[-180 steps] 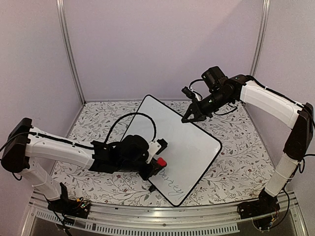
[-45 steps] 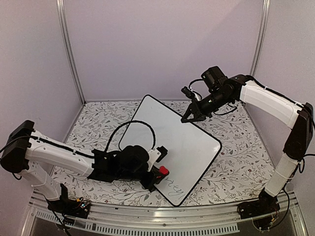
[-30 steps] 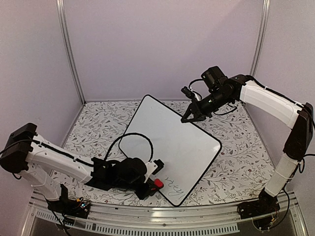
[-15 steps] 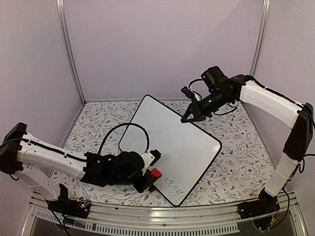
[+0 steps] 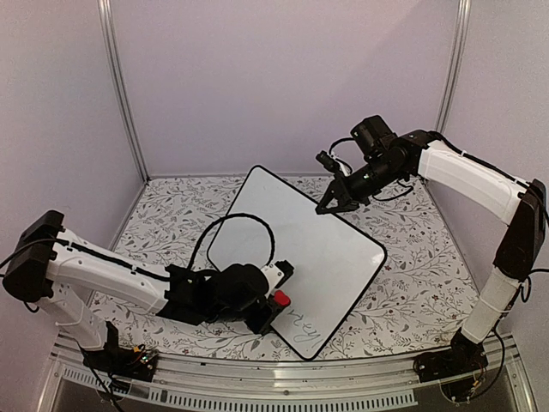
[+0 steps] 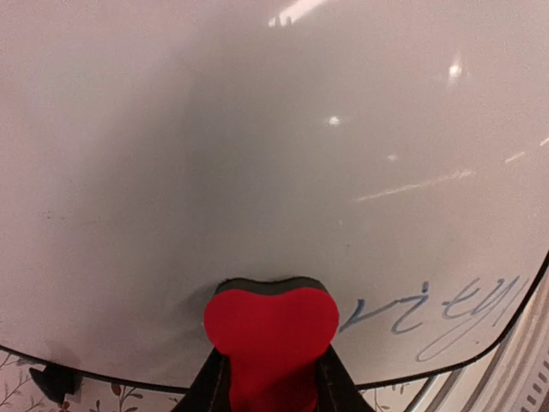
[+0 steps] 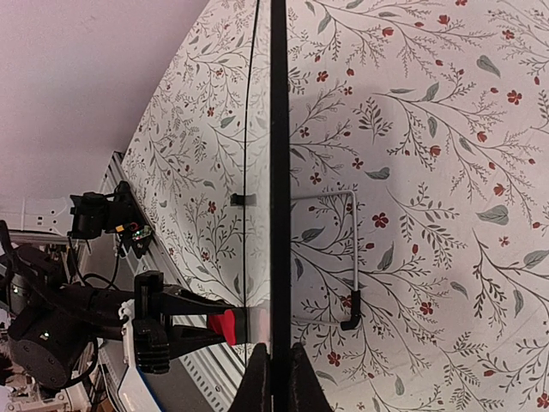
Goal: Erase the whiteboard
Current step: Erase the center of the whiteboard.
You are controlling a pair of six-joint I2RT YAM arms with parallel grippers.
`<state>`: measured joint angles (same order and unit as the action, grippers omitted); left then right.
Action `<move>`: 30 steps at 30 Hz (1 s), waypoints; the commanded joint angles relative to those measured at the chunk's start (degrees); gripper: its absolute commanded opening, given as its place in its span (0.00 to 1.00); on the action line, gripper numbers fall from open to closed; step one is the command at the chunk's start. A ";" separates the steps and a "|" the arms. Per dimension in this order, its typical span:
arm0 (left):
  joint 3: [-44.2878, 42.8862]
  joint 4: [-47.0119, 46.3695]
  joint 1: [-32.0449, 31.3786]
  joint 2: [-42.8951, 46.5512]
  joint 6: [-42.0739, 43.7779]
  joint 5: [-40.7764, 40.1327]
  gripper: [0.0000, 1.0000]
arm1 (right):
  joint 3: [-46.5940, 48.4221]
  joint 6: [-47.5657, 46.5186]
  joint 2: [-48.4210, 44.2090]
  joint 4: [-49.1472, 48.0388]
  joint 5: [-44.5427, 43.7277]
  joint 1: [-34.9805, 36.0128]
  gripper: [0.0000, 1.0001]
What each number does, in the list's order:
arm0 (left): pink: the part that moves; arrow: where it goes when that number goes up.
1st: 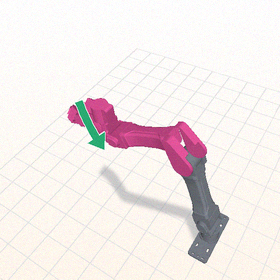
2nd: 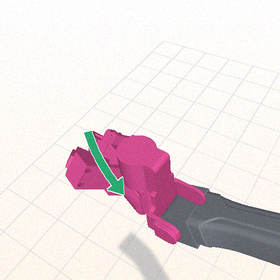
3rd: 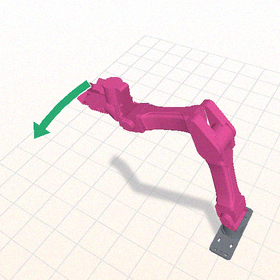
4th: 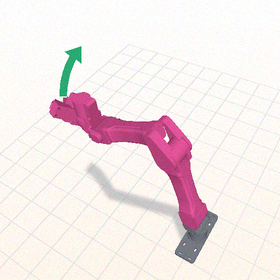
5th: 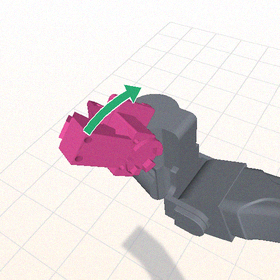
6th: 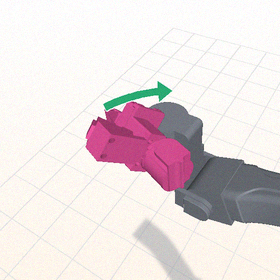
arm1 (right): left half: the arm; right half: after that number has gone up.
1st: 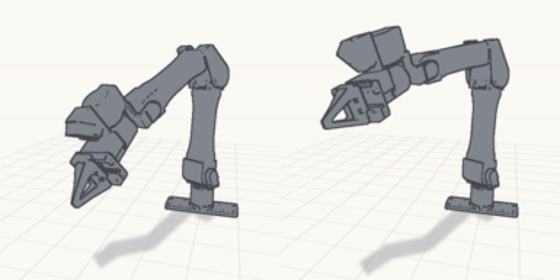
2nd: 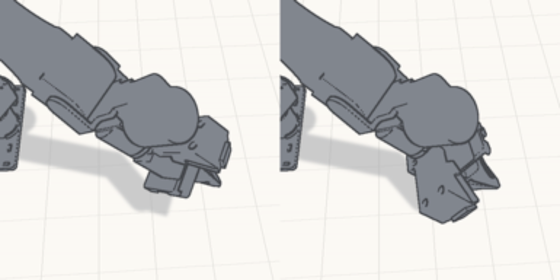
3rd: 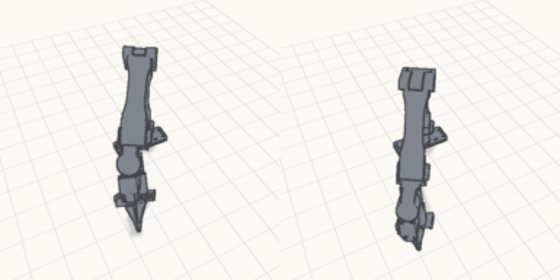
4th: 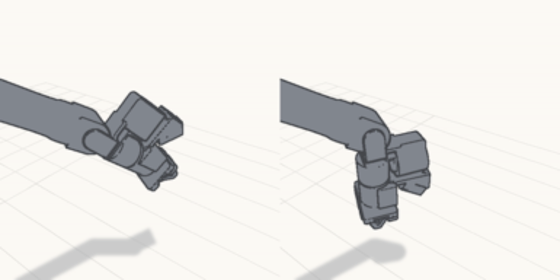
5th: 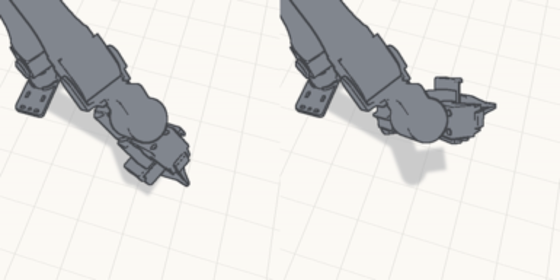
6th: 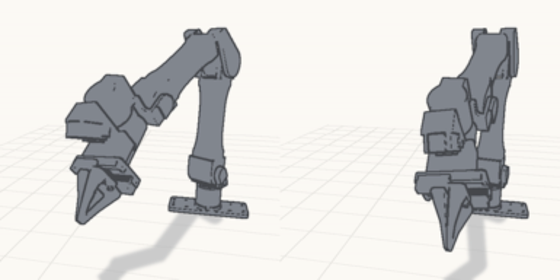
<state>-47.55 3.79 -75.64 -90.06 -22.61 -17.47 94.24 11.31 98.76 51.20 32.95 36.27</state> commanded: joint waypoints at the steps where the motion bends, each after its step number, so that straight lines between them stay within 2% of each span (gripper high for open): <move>1: -0.15 -1.29 0.16 -3.00 0.37 3.18 0.00 | -0.46 -1.80 1.69 3.21 1.33 2.20 0.00; 12: 4.97 -2.83 -0.53 1.63 -0.93 9.11 0.00 | -0.28 -1.78 1.96 3.22 1.33 2.23 0.00; 19: 5.55 1.94 -0.52 1.38 -2.30 5.79 0.00 | -0.20 -1.77 2.13 3.25 1.33 2.24 0.00; 24: 6.53 0.50 -0.49 7.06 -1.87 3.03 0.00 | -0.06 -1.80 2.26 3.22 1.41 2.22 0.00; 30: 1.89 -0.01 -0.42 6.73 1.30 1.69 0.00 | -0.19 -1.82 2.15 3.23 1.39 2.22 0.00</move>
<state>-42.06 4.40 -75.75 -83.05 -23.59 -14.06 94.24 11.35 98.76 51.18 33.10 36.32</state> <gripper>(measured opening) 0.244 0.034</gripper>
